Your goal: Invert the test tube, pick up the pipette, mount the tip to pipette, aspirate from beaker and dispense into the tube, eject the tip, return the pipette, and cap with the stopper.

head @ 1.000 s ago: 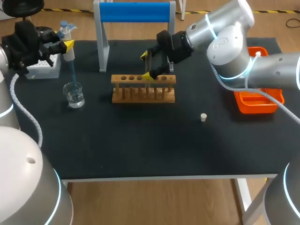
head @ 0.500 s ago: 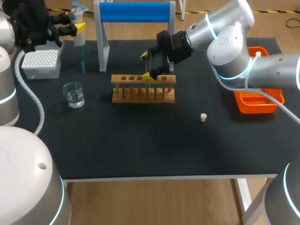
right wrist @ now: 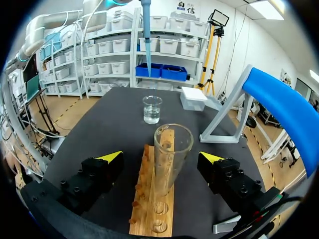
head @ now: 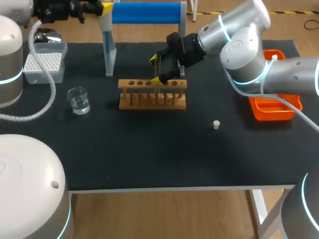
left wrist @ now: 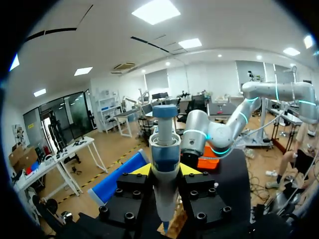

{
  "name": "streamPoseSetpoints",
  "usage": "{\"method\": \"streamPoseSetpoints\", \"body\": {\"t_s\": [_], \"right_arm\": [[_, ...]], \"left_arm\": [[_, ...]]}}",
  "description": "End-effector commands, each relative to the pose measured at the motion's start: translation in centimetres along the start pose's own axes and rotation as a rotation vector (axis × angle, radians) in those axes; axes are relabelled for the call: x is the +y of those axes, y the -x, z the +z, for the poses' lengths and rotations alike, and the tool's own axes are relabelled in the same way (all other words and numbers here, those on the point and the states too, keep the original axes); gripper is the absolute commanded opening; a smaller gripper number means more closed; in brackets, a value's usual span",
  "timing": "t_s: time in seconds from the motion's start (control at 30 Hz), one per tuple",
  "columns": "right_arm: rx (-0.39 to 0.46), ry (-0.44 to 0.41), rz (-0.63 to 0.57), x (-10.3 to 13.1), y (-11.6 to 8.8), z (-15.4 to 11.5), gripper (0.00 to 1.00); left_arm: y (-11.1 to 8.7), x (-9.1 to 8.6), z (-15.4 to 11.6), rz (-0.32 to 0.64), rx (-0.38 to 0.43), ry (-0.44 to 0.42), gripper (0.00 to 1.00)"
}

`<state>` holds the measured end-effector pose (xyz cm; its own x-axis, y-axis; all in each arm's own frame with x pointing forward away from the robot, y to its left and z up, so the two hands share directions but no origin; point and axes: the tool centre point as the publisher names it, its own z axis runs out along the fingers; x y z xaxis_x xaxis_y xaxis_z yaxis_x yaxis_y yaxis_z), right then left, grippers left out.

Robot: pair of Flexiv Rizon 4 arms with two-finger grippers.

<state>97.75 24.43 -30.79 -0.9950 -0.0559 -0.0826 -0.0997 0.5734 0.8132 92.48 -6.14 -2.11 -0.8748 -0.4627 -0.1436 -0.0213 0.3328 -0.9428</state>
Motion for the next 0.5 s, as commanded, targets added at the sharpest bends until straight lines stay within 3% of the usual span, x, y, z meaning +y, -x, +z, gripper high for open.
{"method": "streamPoseSetpoints", "body": {"t_s": [0.03, 0.5], "right_arm": [[0.004, -0.004, 0.001, 0.0, 0.0, -0.2, 1.0], [0.004, -0.004, 0.001, 0.0, 0.0, -0.2, 1.0]], "left_arm": [[0.3, -1.6, 1.9, -0.006, 0.02, 0.036, 0.0], [-1.2, -5.6, 4.6, -0.031, 0.069, -0.026, 0.0]]}}
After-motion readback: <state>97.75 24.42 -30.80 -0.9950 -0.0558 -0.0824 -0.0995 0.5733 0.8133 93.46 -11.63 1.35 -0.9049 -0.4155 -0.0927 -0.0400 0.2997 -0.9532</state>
